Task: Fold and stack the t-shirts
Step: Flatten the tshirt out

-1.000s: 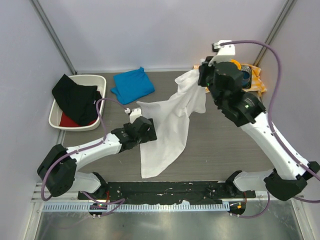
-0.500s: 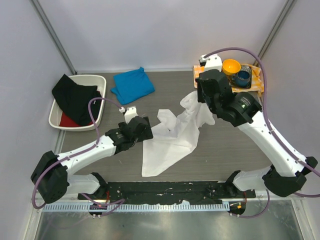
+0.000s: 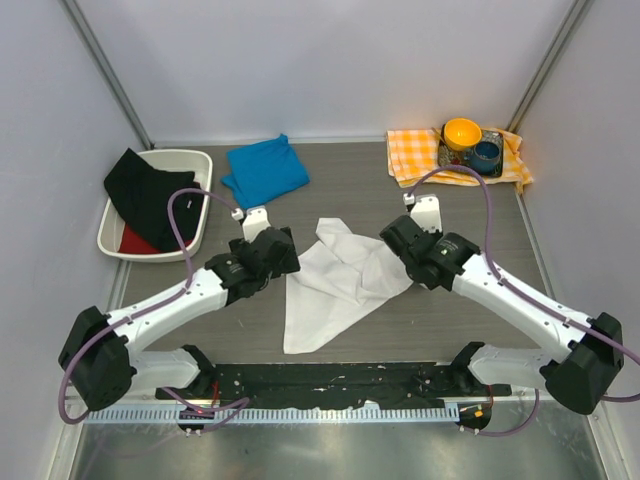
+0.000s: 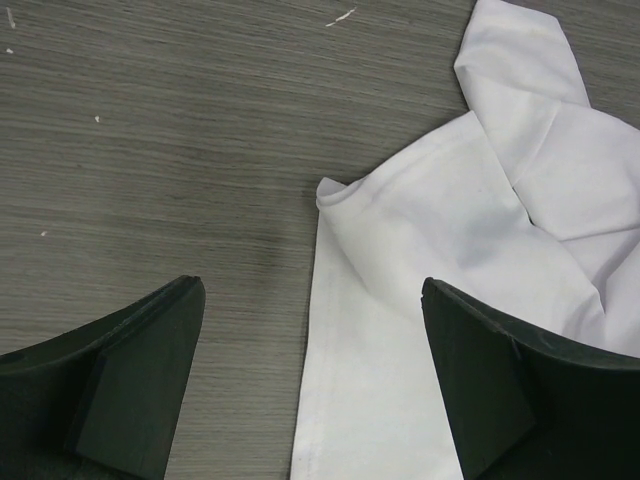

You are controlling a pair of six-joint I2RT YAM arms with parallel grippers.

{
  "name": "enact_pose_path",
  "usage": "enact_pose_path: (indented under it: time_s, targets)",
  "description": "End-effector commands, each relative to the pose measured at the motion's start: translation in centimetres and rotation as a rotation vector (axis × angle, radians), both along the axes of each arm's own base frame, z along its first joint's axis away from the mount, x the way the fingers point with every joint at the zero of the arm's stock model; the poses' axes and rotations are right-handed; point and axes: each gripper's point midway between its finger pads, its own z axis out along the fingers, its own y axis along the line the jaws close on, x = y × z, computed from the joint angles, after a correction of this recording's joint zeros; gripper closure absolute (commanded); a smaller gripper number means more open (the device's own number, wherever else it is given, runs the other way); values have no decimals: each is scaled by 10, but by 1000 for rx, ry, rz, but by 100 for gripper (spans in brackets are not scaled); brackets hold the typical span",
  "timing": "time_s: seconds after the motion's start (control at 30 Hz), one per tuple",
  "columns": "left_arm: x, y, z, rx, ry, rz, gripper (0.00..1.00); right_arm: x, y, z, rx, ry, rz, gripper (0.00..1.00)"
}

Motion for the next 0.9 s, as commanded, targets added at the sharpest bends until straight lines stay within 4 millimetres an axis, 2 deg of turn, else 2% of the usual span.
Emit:
enact_pose_path:
  time_s: [0.0, 0.07, 0.1, 0.13, 0.2, 0.23, 0.33, 0.4, 0.43, 0.47, 0.5, 0.57, 0.6, 0.67, 0.7, 0.73, 0.77, 0.8, 0.87]
  targets:
    - [16, -2, 10, 18, -31, 25, 6, 26, -4, 24, 46, -173, -128, 99]
    - [19, -2, 8, 22, -28, 29, 6, 43, 3, 33, 78, -201, -127, 99]
    - [21, -3, 7, 25, -26, 29, 6, 52, -4, 37, 83, -213, -155, 99]
    - [22, -3, 8, 24, -28, 31, 6, 65, -2, 50, 112, -255, -168, 99]
    - [27, -1, 11, 23, -33, 42, 6, 82, -7, 50, 111, -246, -181, 99]
    - [29, -1, 13, 22, -35, 44, 6, 96, -15, 57, 133, -269, -218, 99]
    - [33, 2, 18, 14, -41, 54, 6, 107, -14, 41, 128, -221, -220, 99]
    - [33, 3, 18, 8, -36, 52, 6, 102, -6, 21, 153, -159, -188, 99]
    - [32, 2, 19, 1, -36, 47, 6, 90, 4, -2, 183, -91, -144, 99]
    - [30, 3, 17, 3, -29, 45, 6, 81, 8, -11, 190, -67, -130, 99]
    - [28, 4, 17, 3, -27, 47, 6, 63, 6, -34, 178, -11, -126, 99]
    - [23, 7, 15, -3, -20, 52, 6, 38, 24, -43, 221, 34, -56, 99]
    - [22, 9, 14, -4, -20, 53, 6, 21, 24, -53, 219, 77, -58, 99]
    - [21, 12, 16, -8, -33, 65, 6, 3, 35, -48, 231, 67, -20, 99]
    - [20, 13, 15, -6, -33, 66, 6, -4, 33, -45, 226, 80, -26, 92]
    - [21, 13, 16, -7, -36, 68, 6, -5, 34, -40, 239, 72, -39, 74]
    - [21, 12, 15, -7, -35, 65, 6, -4, 32, -32, 226, 44, -44, 36]
    - [22, 11, 15, -6, -34, 65, 6, -1, 31, -19, 222, 15, -53, 23]
    - [24, 7, 12, -8, -24, 54, 6, 10, 21, 0, 174, -64, -70, 11]
